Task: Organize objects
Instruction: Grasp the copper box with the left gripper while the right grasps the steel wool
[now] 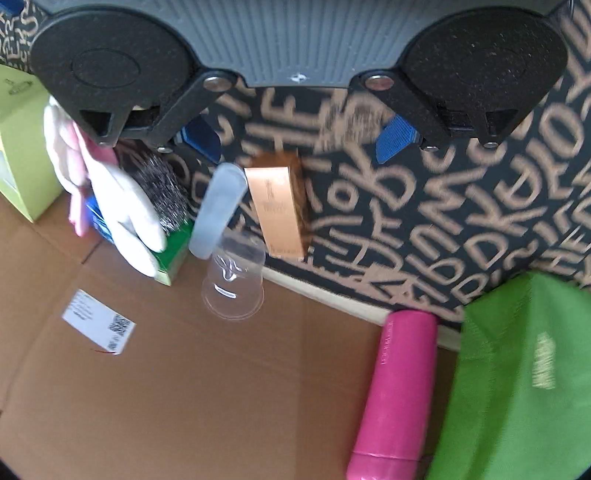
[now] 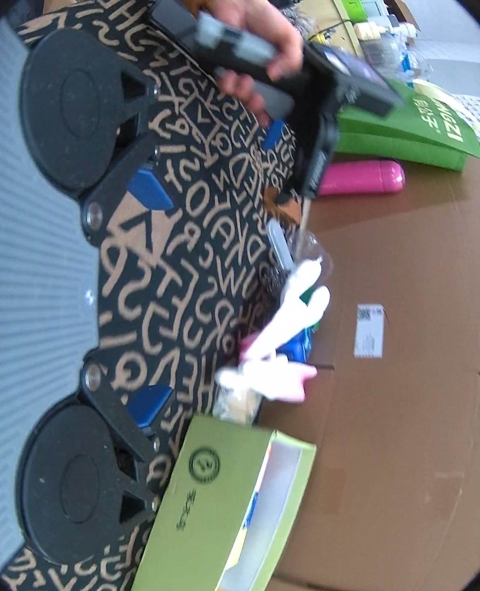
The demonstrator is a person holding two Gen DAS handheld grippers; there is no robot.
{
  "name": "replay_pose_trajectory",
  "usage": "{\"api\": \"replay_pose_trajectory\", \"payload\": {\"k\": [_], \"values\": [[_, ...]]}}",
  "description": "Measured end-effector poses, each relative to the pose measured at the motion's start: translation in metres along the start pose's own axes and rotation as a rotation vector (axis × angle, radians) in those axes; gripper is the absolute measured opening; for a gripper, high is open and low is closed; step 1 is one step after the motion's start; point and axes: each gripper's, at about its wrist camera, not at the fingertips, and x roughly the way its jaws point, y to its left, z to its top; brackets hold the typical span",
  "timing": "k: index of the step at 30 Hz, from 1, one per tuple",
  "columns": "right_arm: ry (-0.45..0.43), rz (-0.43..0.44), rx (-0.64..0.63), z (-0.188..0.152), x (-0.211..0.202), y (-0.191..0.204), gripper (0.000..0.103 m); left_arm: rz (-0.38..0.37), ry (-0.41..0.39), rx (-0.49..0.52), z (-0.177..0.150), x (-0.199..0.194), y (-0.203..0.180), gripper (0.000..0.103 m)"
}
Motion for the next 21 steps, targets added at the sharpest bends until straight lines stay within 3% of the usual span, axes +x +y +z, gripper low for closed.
{"api": "replay_pose_trajectory", "payload": {"k": [4,7,9,11,13,18,19,20,21], "values": [[0.028,0.036,0.021,0.012,0.028,0.002,0.102,0.045,-0.006,0.105,0.012,0.023,-0.011,0.094],[0.054,0.036,0.080,0.024,0.060,0.005,0.088,0.040,-0.007,0.180,0.018,0.032,-0.015,0.089],[0.064,0.018,0.094,0.032,0.086,0.009,0.082,0.011,-0.013,0.195,0.020,0.031,-0.012,0.077],[0.070,0.013,0.092,0.041,0.111,0.012,0.073,-0.014,0.002,0.218,0.022,0.031,-0.009,0.047],[0.074,-0.001,0.077,0.051,0.134,0.014,0.073,-0.002,0.005,0.277,0.023,0.030,-0.009,0.034],[0.058,-0.045,0.100,0.082,0.177,0.012,0.072,-0.041,0.018,0.295,0.025,0.029,-0.004,0.035],[0.053,-0.053,0.110,0.087,0.185,0.011,0.072,-0.043,0.015,0.290,0.026,0.030,-0.004,0.040],[0.045,-0.057,0.122,0.091,0.191,0.009,0.065,-0.040,0.014,0.290,0.027,0.033,-0.005,0.050],[0.039,-0.062,0.135,0.093,0.198,0.007,0.057,-0.035,0.008,0.296,0.027,0.036,-0.006,0.054]]}}
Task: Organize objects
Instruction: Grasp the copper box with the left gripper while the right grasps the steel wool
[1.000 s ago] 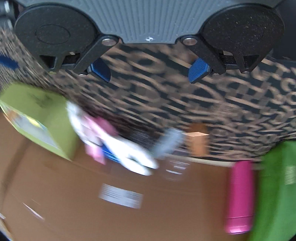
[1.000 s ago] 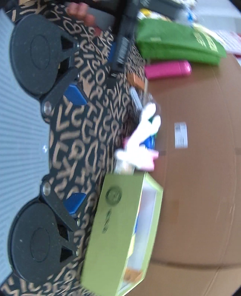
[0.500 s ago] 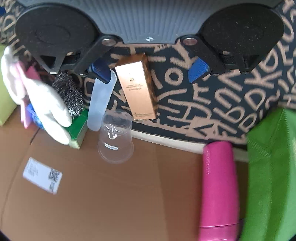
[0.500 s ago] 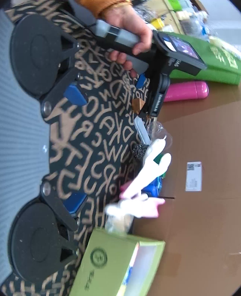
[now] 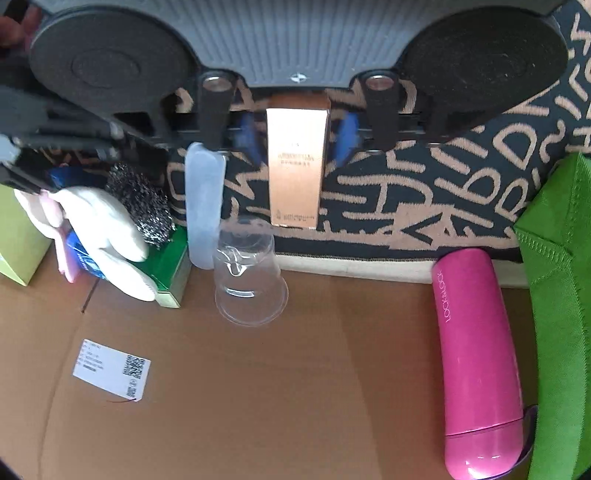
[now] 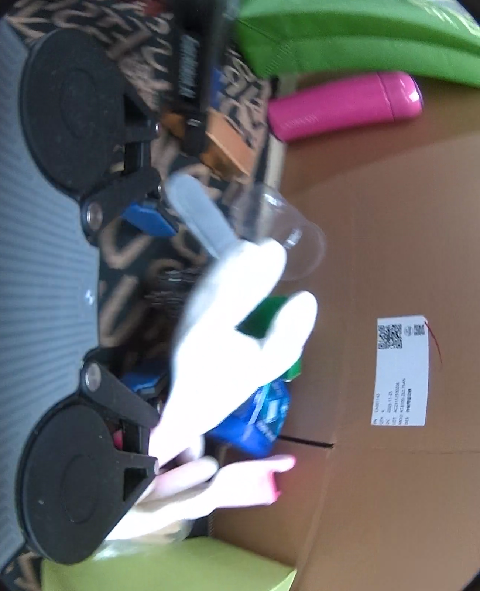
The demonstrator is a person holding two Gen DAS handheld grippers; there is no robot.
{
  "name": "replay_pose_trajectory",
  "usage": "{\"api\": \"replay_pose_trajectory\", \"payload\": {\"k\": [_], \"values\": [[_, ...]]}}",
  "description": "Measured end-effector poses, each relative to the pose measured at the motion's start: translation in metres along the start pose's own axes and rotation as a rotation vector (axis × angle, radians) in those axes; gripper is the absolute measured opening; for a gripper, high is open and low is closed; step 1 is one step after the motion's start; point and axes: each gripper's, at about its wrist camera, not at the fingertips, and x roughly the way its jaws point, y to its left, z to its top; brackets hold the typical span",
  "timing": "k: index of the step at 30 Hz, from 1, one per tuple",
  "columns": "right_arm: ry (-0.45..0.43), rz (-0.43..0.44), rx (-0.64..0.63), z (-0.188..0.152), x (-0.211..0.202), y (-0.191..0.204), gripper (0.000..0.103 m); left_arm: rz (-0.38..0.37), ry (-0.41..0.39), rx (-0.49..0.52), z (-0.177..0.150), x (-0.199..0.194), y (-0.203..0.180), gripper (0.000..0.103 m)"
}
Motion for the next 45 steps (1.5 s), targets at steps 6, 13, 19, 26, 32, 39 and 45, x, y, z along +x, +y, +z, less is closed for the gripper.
{"api": "replay_pose_trajectory", "payload": {"k": [6,13,19,26,32,39,45], "values": [[0.004,-0.013,-0.010,-0.005,-0.009,-0.007,0.025,0.009,-0.003,0.060,-0.005,-0.001,-0.005,0.033],[0.024,0.027,-0.008,-0.049,-0.080,-0.027,0.025,-0.106,0.022,0.110,-0.048,-0.047,-0.030,0.033],[0.048,0.008,-0.005,-0.095,-0.160,-0.037,0.025,-0.220,0.053,0.201,-0.090,-0.088,-0.076,0.033],[0.083,-0.035,-0.048,-0.130,-0.211,-0.037,0.051,-0.269,0.050,0.244,-0.120,-0.113,-0.111,0.051],[0.035,-0.026,-0.064,-0.127,-0.213,-0.034,0.060,-0.214,0.045,0.254,-0.121,-0.110,-0.118,0.063],[0.029,-0.038,-0.017,-0.125,-0.201,-0.045,0.059,-0.209,0.018,0.280,-0.120,-0.106,-0.121,0.063],[0.027,-0.023,0.010,-0.127,-0.194,-0.049,0.041,-0.229,-0.002,0.275,-0.119,-0.106,-0.127,0.033]]}}
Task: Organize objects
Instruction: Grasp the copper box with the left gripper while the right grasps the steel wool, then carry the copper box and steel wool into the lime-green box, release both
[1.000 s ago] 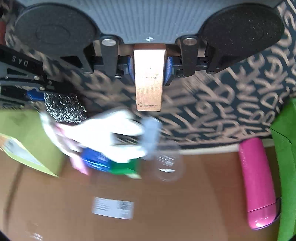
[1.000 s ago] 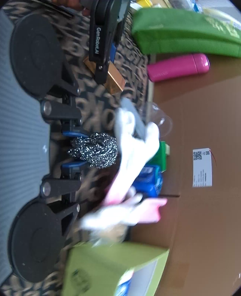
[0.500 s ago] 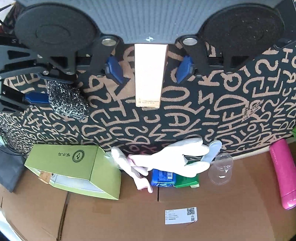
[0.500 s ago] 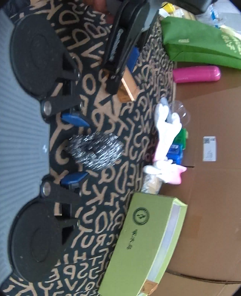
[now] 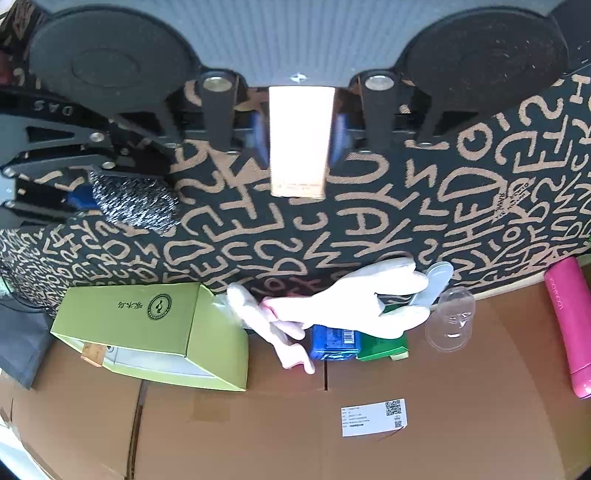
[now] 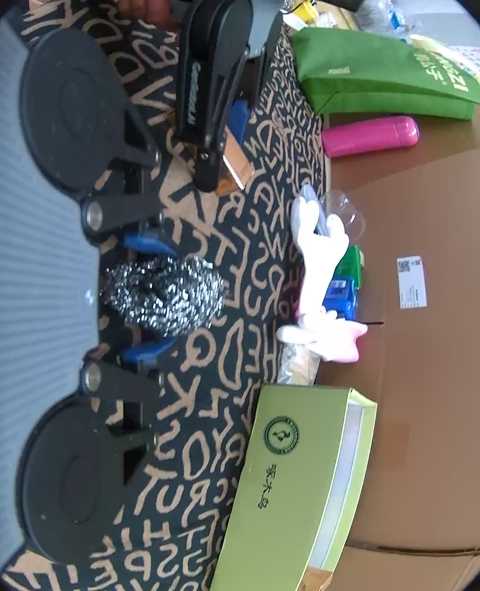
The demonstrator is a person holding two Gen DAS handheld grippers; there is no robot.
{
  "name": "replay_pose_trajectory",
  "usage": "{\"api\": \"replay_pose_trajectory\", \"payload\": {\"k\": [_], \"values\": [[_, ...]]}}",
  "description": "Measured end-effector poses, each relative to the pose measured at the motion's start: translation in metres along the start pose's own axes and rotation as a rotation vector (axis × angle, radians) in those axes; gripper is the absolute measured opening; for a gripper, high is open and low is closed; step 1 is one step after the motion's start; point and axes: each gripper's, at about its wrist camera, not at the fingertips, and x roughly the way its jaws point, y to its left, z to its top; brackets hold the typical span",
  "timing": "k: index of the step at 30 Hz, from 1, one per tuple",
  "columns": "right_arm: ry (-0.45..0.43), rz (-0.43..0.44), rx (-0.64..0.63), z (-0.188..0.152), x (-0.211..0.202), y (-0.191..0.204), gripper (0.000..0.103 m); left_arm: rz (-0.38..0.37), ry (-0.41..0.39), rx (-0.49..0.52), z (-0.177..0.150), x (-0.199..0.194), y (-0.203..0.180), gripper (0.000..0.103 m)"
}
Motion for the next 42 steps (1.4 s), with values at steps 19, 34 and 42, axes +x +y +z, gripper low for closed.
{"api": "replay_pose_trajectory", "payload": {"k": [19,34,42], "values": [[-0.247,-0.173,0.071,0.042,-0.066,-0.068,0.039,-0.190,-0.140,0.053,0.083,-0.015,-0.053,0.033],[-0.330,-0.277,0.157,0.104,-0.022,-0.176,0.039,-0.194,-0.164,0.119,0.197,0.072,-0.120,0.033],[-0.262,-0.448,0.179,0.103,0.031,-0.225,0.075,-0.213,-0.208,0.033,0.210,0.120,-0.119,0.081]]}}
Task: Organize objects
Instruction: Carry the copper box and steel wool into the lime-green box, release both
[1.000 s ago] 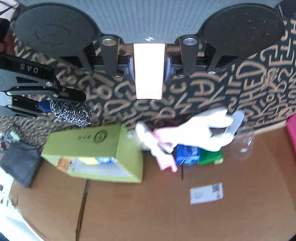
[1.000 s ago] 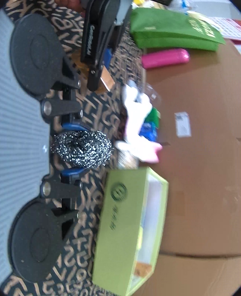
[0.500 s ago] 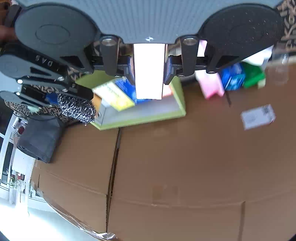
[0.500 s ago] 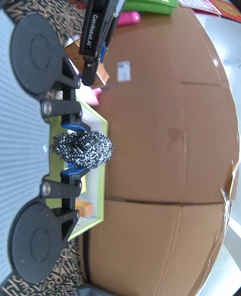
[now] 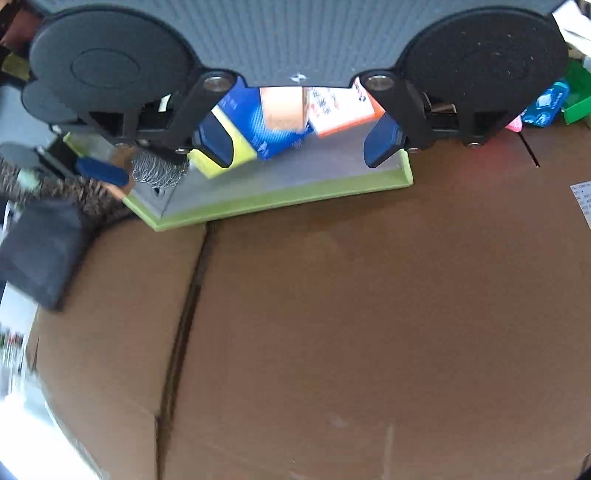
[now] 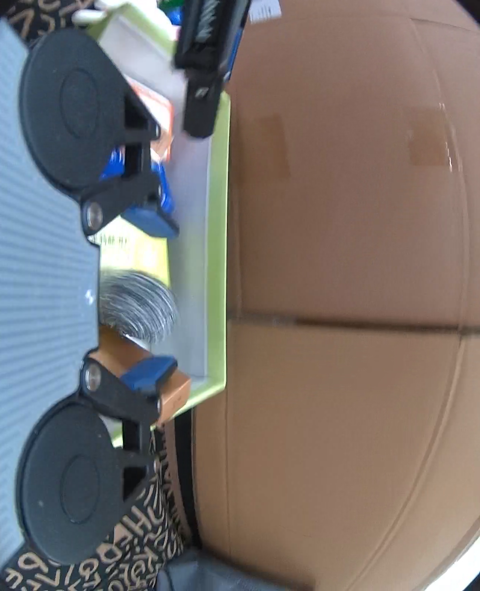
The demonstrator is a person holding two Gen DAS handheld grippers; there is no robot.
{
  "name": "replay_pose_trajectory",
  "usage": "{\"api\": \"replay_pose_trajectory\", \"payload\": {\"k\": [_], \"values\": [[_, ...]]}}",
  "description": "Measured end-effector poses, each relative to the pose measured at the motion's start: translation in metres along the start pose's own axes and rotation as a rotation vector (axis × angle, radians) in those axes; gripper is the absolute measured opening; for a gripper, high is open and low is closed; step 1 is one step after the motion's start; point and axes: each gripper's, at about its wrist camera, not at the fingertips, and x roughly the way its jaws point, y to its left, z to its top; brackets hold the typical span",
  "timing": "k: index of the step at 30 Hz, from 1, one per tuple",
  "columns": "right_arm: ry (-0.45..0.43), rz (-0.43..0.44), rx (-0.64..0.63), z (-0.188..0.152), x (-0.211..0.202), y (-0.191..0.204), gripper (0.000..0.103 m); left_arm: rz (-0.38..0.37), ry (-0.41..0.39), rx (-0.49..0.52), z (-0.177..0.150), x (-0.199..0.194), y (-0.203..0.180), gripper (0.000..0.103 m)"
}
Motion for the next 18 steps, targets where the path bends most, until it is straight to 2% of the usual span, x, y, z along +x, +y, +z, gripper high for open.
{"api": "replay_pose_trajectory", "payload": {"k": [3,11,18], "values": [[-0.011,0.030,0.020,-0.004,-0.007,-0.004,0.078,-0.004,0.006,-0.024,-0.001,-0.003,0.007,0.081],[-0.068,0.112,0.001,-0.015,-0.062,0.015,0.102,0.054,0.045,-0.067,-0.016,-0.043,0.012,0.086],[-0.053,0.195,0.005,-0.035,-0.118,0.039,0.103,0.079,0.013,-0.065,-0.051,-0.109,0.005,0.088]]}}
